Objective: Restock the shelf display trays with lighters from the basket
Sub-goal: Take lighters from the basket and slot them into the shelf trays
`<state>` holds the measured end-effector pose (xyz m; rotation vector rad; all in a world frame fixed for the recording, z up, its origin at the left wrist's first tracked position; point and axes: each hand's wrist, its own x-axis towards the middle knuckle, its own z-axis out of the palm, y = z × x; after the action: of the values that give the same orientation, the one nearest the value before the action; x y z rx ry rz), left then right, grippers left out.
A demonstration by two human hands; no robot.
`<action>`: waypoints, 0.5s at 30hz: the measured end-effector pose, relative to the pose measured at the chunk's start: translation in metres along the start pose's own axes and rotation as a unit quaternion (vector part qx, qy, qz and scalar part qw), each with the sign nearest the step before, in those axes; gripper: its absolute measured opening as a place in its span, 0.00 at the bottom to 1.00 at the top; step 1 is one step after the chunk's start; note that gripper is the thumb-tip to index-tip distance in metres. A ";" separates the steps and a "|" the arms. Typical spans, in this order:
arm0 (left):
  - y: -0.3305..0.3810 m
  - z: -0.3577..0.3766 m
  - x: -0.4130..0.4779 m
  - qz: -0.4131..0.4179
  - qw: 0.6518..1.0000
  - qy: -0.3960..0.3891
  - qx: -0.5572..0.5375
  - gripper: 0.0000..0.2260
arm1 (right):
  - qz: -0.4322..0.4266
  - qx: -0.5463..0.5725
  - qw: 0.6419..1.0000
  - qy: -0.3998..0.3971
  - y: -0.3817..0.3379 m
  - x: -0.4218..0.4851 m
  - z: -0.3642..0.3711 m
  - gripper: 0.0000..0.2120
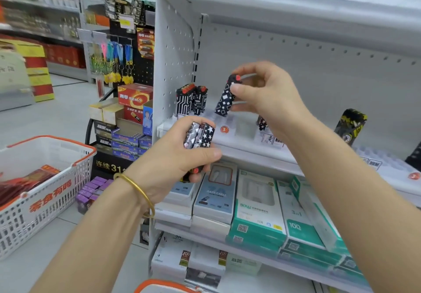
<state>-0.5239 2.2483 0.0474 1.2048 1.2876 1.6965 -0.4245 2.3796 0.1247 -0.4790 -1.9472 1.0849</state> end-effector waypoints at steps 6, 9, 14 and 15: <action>-0.004 -0.009 -0.010 -0.028 0.999 -0.011 -0.014 0.19 | -0.023 -0.081 0.996 0.000 0.008 0.040 0.032 0.09; -0.005 -0.012 -0.013 -0.027 0.999 -0.021 -0.028 0.21 | -0.050 -0.138 0.989 0.004 0.013 0.046 0.043 0.09; -0.010 -0.017 -0.011 -0.045 0.998 -0.018 -0.026 0.21 | -0.070 -0.217 0.974 -0.020 0.019 0.050 0.048 0.09; -0.010 -0.017 -0.010 -0.048 0.998 -0.015 -0.023 0.20 | -0.073 -0.232 0.970 -0.023 0.019 0.051 0.048 0.09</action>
<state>-0.5368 2.2366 0.0334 1.1212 1.2618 1.6243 -0.4944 2.3988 0.1204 -0.5522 -2.2445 0.5450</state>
